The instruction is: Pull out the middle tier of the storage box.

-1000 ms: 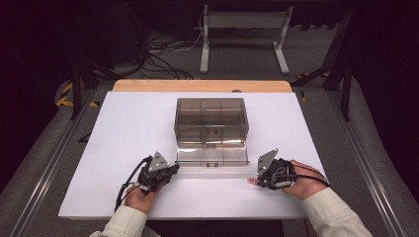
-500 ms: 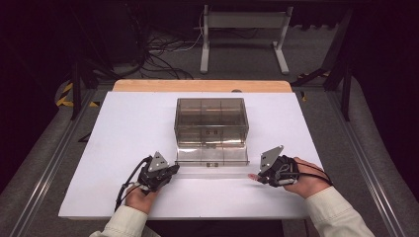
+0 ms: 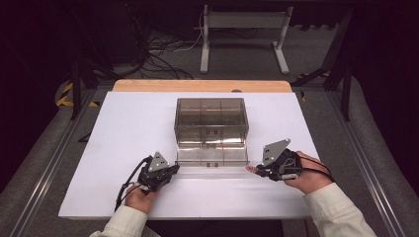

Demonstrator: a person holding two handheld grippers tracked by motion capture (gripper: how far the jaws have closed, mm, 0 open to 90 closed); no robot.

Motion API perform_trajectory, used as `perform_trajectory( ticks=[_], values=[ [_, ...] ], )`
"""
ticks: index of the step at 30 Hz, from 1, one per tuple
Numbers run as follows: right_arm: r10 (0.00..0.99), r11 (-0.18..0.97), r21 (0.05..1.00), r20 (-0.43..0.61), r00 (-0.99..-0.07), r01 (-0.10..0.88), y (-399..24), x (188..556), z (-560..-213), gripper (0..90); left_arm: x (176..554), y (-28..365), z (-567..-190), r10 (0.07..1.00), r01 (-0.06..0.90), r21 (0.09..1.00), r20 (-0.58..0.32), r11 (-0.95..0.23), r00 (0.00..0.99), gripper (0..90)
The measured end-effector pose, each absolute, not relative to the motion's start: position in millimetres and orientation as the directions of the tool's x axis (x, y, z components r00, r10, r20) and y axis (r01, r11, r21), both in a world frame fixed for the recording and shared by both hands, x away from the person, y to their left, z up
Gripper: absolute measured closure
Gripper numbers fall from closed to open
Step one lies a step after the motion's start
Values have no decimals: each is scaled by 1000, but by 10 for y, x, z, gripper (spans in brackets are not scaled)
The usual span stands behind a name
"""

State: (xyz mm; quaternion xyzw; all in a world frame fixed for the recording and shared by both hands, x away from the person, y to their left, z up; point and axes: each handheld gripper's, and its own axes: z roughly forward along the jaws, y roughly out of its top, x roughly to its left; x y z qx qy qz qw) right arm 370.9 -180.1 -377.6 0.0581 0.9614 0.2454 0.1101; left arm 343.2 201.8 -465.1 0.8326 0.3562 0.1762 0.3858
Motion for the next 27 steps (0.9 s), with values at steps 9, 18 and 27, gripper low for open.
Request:
perform_trajectory(
  ticks=[9,18,27],
  values=[
    [182,854,518,-219,-959,43,-1775,3734,-3683,789,3432,2019,-4651,728,457,768,18,-449,685,898],
    [217,835,548,-259,-941,42,-1747,3756,-3597,788,3432,2018,-4652,728,458,768,16,-448,685,899],
    [246,823,566,-292,-924,40,-1714,3807,-3539,788,3433,2016,-4652,726,457,767,18,-451,687,899]
  ],
)
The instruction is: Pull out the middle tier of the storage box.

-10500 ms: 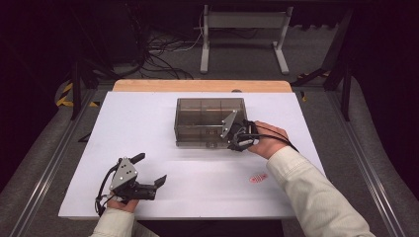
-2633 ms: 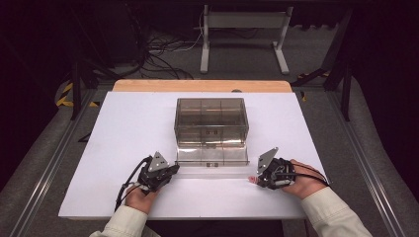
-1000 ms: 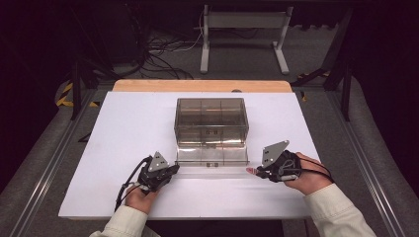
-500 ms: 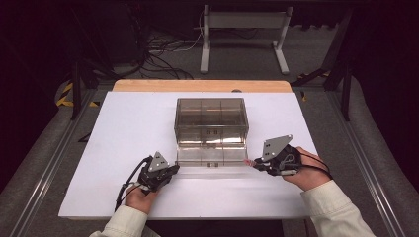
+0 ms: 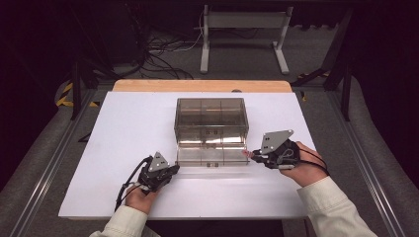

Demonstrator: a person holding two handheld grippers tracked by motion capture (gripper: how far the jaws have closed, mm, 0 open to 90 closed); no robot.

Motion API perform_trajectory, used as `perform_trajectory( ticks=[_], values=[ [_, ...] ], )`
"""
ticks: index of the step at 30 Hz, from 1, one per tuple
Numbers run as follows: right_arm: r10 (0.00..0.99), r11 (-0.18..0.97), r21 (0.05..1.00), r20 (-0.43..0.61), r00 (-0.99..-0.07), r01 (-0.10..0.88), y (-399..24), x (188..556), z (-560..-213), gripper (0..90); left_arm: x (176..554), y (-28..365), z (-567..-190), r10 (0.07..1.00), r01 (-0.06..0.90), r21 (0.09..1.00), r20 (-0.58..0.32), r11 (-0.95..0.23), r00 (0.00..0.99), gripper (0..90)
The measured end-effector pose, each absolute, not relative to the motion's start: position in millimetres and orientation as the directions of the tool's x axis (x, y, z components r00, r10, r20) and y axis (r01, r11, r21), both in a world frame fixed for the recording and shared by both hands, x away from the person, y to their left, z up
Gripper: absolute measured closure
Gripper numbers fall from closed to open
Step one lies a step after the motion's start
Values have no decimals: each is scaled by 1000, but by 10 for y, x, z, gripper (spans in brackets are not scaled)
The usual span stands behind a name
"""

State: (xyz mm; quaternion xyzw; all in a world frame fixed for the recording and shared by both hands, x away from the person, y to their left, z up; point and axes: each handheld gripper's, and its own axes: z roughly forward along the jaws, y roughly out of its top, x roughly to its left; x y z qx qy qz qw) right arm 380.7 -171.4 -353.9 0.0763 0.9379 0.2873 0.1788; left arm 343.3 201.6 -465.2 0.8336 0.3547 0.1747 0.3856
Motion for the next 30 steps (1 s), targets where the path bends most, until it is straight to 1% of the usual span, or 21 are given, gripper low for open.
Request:
perform_trajectory(
  ticks=[1,2,4,6,8,17,19,22,25,30],
  values=[
    [256,822,567,-294,-921,47,-1708,3816,-3536,788,3432,2016,-4653,726,457,767,17,-451,687,899],
    [245,826,562,-295,-924,40,-1706,3826,-3534,788,3432,2016,-4652,726,456,767,18,-451,687,899],
    [265,823,565,-302,-916,52,-1689,3840,-3532,788,3433,2016,-4653,726,457,767,18,-451,688,899],
    [258,829,557,-304,-917,48,-1675,3858,-3528,788,3432,2013,-4655,726,461,766,11,-448,687,899],
    [278,824,564,-312,-908,58,-1653,3873,-3527,788,3432,2014,-4654,726,459,767,13,-448,687,898],
    [271,834,549,-332,-904,48,-1553,3952,-3514,788,3432,2014,-4654,726,459,767,13,-449,687,899],
    [286,831,553,-336,-897,58,-1532,3969,-3513,788,3432,2014,-4655,726,460,766,11,-448,688,898],
    [270,840,540,-343,-900,46,-1513,4005,-3510,788,3432,2014,-4655,725,460,766,12,-448,688,899],
    [285,840,540,-350,-893,57,-1484,4040,-3524,788,3432,2013,-4655,725,460,766,11,-448,688,899],
    [282,844,532,-347,-894,60,-1446,4099,-3531,787,3433,2014,-4654,724,457,766,16,-452,689,899]
  ],
)
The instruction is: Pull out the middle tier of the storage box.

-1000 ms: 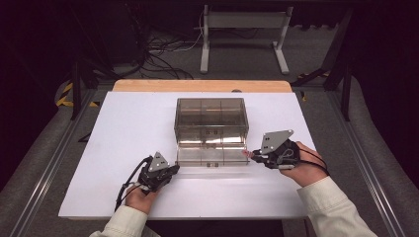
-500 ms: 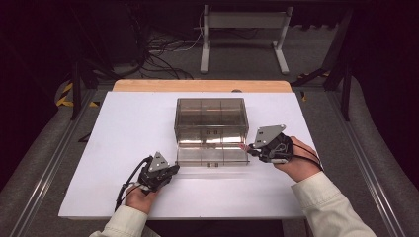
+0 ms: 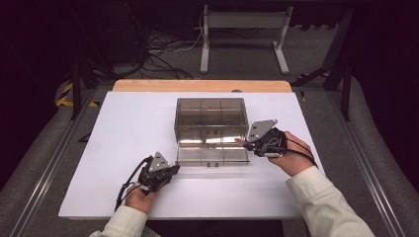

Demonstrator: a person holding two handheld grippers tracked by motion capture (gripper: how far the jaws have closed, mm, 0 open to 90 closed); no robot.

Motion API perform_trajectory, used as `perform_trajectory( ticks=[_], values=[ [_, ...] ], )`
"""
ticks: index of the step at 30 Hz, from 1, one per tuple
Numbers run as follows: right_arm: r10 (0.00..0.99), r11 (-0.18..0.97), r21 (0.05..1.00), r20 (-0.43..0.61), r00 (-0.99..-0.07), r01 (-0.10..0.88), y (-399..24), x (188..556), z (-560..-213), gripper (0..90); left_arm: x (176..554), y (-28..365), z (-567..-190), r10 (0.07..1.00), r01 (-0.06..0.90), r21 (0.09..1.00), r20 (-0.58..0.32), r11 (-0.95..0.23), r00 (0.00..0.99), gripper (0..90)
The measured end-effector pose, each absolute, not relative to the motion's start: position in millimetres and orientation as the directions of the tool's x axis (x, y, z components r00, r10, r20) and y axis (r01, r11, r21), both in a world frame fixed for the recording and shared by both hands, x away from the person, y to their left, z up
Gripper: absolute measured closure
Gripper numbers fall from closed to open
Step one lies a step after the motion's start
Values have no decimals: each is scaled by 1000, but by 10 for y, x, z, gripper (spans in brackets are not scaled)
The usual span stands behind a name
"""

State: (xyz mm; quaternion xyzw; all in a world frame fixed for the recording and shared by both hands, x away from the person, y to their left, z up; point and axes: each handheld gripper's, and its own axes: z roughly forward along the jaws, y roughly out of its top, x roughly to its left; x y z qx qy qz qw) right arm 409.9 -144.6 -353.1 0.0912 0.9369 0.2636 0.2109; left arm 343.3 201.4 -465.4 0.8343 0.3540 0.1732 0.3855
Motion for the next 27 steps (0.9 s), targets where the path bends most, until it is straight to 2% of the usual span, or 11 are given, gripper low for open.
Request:
perform_trajectory(
  ticks=[27],
  values=[
    [277,874,482,-375,-885,69,-1173,4355,-3619,787,3434,2016,-4653,723,457,766,14,-452,691,899]
  ],
)
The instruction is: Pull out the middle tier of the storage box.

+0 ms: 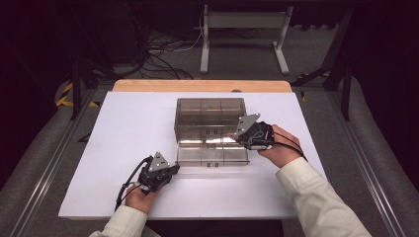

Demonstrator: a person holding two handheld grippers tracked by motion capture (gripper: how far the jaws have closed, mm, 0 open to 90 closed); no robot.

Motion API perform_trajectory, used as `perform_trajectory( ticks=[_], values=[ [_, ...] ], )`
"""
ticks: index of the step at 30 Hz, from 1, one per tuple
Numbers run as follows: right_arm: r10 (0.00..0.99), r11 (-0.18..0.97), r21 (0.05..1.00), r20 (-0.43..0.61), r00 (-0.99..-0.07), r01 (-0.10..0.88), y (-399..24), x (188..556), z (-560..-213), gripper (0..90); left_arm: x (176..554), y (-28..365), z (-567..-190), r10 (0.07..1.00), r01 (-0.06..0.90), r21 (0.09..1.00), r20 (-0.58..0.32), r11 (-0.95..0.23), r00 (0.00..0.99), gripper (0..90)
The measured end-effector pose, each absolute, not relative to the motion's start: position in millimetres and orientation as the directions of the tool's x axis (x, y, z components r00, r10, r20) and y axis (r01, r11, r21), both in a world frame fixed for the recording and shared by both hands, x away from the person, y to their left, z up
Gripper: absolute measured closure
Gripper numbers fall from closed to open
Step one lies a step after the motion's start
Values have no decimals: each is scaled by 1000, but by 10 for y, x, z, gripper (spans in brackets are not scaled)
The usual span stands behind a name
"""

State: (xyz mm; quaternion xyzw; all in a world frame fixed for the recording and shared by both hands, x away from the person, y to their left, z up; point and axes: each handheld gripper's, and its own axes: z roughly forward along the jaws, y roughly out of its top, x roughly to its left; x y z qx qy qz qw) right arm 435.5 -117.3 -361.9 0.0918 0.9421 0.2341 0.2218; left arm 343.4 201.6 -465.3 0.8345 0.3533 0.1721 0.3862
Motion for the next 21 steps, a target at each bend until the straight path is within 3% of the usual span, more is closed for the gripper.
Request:
perform_trajectory(
  ticks=[21],
  values=[
    [263,891,447,-362,-894,81,-1081,4473,-3714,787,3431,2016,-4654,726,451,769,25,-454,688,898]
  ],
)
